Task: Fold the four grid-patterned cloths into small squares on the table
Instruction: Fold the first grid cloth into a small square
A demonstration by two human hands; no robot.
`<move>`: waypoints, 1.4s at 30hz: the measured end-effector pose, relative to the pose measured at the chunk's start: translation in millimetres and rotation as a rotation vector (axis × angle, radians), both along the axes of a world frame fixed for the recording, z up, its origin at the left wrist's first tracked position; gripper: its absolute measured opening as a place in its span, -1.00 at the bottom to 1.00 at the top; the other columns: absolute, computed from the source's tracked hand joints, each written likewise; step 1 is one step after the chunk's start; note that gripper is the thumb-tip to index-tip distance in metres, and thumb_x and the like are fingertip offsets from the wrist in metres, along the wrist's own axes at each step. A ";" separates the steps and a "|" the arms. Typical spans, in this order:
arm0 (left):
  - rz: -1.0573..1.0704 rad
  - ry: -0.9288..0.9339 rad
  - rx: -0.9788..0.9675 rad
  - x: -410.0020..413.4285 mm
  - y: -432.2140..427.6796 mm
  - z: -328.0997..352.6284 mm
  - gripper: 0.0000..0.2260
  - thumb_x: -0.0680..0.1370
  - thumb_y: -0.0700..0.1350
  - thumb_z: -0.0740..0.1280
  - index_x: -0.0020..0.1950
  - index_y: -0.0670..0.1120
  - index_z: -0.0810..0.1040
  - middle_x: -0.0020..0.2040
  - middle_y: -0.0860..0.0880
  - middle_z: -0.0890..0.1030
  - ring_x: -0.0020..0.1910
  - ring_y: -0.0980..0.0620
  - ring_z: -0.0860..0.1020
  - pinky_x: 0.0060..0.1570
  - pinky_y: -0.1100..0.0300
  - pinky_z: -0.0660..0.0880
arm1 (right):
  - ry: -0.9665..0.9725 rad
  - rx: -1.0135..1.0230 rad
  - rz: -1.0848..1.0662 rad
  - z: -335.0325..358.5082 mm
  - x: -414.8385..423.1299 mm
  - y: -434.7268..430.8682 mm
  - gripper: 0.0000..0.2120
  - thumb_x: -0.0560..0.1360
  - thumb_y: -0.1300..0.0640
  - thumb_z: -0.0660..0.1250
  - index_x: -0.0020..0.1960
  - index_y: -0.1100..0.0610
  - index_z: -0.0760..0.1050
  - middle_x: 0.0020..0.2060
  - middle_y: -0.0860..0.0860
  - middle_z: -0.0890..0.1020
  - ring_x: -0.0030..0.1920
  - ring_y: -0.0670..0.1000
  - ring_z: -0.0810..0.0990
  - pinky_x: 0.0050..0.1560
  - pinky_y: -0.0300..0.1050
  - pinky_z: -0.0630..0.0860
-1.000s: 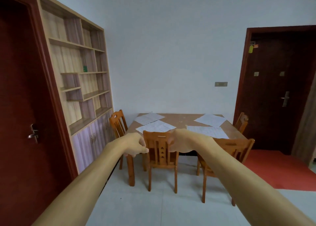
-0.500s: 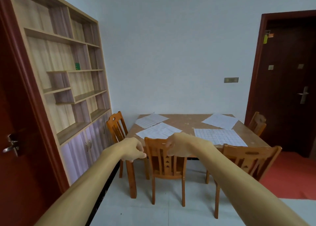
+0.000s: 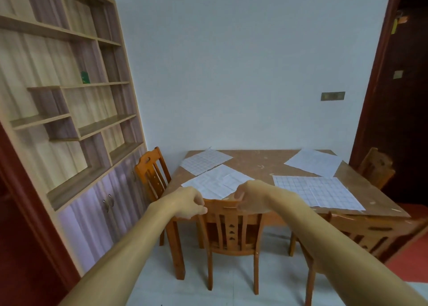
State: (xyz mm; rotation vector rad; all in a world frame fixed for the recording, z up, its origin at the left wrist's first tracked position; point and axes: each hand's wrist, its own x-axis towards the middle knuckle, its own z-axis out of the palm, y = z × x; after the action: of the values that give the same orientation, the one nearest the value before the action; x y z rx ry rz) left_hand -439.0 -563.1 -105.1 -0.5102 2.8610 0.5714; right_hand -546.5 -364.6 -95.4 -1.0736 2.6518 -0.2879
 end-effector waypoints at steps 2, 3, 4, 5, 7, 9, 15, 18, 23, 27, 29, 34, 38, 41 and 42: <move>-0.005 -0.013 0.007 -22.6 -18.4 -8.5 -0.70 0.57 0.13 0.35 0.26 0.08 0.58 0.17 0.04 0.61 -0.08 0.13 0.65 0.09 0.12 0.57 | -0.012 0.013 -0.012 -7.8 -22.3 -17.7 -0.59 0.55 0.02 0.32 0.39 -0.01 0.45 0.35 0.04 0.51 0.28 0.10 0.52 0.26 -0.01 0.50; -0.008 -0.018 0.007 -33.8 -28.1 -12.8 -0.70 0.57 0.13 0.35 0.26 0.08 0.58 0.18 0.04 0.61 -0.08 0.12 0.65 0.09 0.12 0.56 | -0.018 0.018 -0.017 -12.6 -33.5 -27.3 -0.59 0.55 0.02 0.31 0.39 -0.01 0.45 0.35 0.04 0.51 0.28 0.10 0.52 0.25 -0.02 0.50; -0.009 -0.021 0.005 -45.3 -38.8 -17.2 -0.70 0.58 0.13 0.35 0.27 0.07 0.58 0.19 0.03 0.60 -0.08 0.12 0.65 0.09 0.13 0.57 | -0.021 0.019 -0.020 -17.6 -44.8 -37.8 -0.59 0.56 0.01 0.31 0.39 -0.02 0.45 0.35 0.03 0.51 0.28 0.09 0.52 0.24 -0.03 0.49; -0.010 -0.025 0.005 -56.8 -49.9 -21.3 -0.70 0.58 0.12 0.34 0.27 0.07 0.58 0.20 0.03 0.60 -0.08 0.12 0.64 0.09 0.13 0.57 | -0.025 0.019 -0.024 -22.3 -55.5 -48.5 -0.59 0.56 0.00 0.30 0.40 -0.02 0.45 0.35 0.02 0.51 0.27 0.09 0.52 0.24 -0.03 0.49; -0.011 -0.036 0.002 -80.6 -76.1 -30.1 -0.70 0.58 0.12 0.34 0.27 0.07 0.58 0.19 0.02 0.60 -0.06 0.11 0.63 0.11 0.13 0.57 | -0.037 0.028 -0.030 -31.4 -76.9 -72.0 -0.59 0.56 0.01 0.31 0.40 -0.01 0.45 0.36 0.02 0.50 0.28 0.09 0.51 0.24 -0.04 0.47; -0.020 -0.034 -0.009 -105.5 -107.0 -39.0 -0.71 0.57 0.14 0.34 0.25 0.09 0.59 0.17 0.02 0.62 -0.02 0.09 0.63 0.13 0.10 0.57 | -0.042 0.048 -0.036 -40.3 -100.0 -99.3 -0.59 0.57 0.03 0.31 0.41 0.00 0.44 0.37 0.03 0.49 0.31 0.09 0.50 0.26 -0.04 0.45; -0.043 -0.062 -0.003 -183.9 -197.9 -58.1 -0.71 0.53 0.17 0.36 0.21 0.13 0.59 0.34 -0.01 0.55 0.15 -0.03 0.60 0.24 -0.02 0.53 | -0.077 0.038 -0.098 -59.2 -170.6 -185.2 -0.61 0.58 0.02 0.33 0.39 -0.01 0.46 0.38 0.02 0.49 0.29 0.08 0.52 0.26 -0.06 0.46; -0.062 -0.103 0.031 -221.2 -230.4 -67.6 -0.72 0.55 0.14 0.36 0.23 0.11 0.58 0.36 -0.03 0.54 0.17 -0.02 0.58 0.25 -0.01 0.52 | -0.092 0.047 -0.122 -72.2 -205.1 -222.2 -0.65 0.58 0.02 0.34 0.35 -0.02 0.48 0.35 0.03 0.52 0.25 0.07 0.54 0.26 -0.05 0.50; -0.098 -0.166 0.082 -275.1 -271.4 -95.5 -0.70 0.56 0.13 0.35 0.26 0.10 0.57 0.38 -0.01 0.52 0.14 0.01 0.59 0.25 0.03 0.53 | -0.139 0.098 -0.139 -96.8 -255.3 -262.3 -0.65 0.57 0.05 0.34 0.35 0.01 0.50 0.34 0.03 0.52 0.25 0.08 0.55 0.26 -0.06 0.51; -0.113 -0.222 0.092 -319.1 -300.1 -120.8 -0.70 0.53 0.17 0.36 0.23 0.12 0.57 0.33 0.01 0.55 0.08 0.05 0.61 0.21 0.04 0.55 | -0.180 0.116 -0.148 -122.6 -296.8 -287.2 -0.65 0.58 0.04 0.34 0.35 0.02 0.50 0.33 0.04 0.52 0.23 0.08 0.55 0.22 -0.08 0.52; -0.128 -0.251 0.085 -342.3 -311.8 -132.1 -0.68 0.55 0.17 0.35 0.26 0.10 0.57 0.33 -0.01 0.55 0.04 0.06 0.62 0.18 0.06 0.56 | -0.203 0.139 -0.146 -137.0 -319.5 -299.3 -0.65 0.58 0.03 0.34 0.35 0.02 0.50 0.32 0.04 0.52 0.20 0.07 0.57 0.19 -0.09 0.52; -0.152 -0.304 0.071 -412.7 -342.5 -153.7 -0.66 0.57 0.16 0.35 0.28 0.06 0.56 0.26 -0.03 0.57 -0.09 0.06 0.66 0.11 0.06 0.61 | -0.227 0.158 -0.124 -163.8 -389.0 -327.8 -0.65 0.59 0.03 0.33 0.35 0.05 0.50 0.33 0.06 0.52 0.25 0.10 0.55 0.23 -0.05 0.50; -0.172 -0.336 0.027 -472.0 -363.7 -162.1 -0.66 0.56 0.18 0.34 0.27 0.07 0.56 0.18 0.01 0.60 -0.05 0.07 0.64 0.07 0.11 0.60 | -0.247 0.151 -0.088 -175.1 -449.1 -347.7 -0.64 0.61 0.03 0.31 0.39 0.07 0.47 0.36 0.07 0.51 0.30 0.11 0.51 0.23 -0.06 0.47; -0.161 -0.378 0.030 -509.2 -374.3 -166.1 -0.70 0.57 0.16 0.33 0.25 0.08 0.56 0.17 0.00 0.58 -0.01 0.06 0.63 0.02 0.12 0.61 | -0.285 0.138 -0.079 -186.5 -489.2 -361.1 -0.64 0.61 0.02 0.30 0.39 0.06 0.47 0.37 0.07 0.50 0.33 0.11 0.49 0.28 -0.04 0.43; -0.160 -0.378 0.037 -519.9 -376.9 -167.7 -0.70 0.58 0.15 0.33 0.25 0.07 0.57 0.21 0.00 0.57 0.00 0.06 0.61 0.02 0.12 0.60 | -0.295 0.135 -0.075 -191.9 -500.6 -365.5 -0.64 0.61 0.03 0.30 0.39 0.06 0.47 0.37 0.07 0.50 0.33 0.11 0.49 0.30 -0.03 0.43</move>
State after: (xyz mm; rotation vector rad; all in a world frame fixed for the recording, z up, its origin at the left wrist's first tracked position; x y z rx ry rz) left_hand -958.9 -940.0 -272.8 -0.3360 2.4982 0.4443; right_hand -1047.1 -730.1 -287.2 -0.8209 2.4121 -0.2554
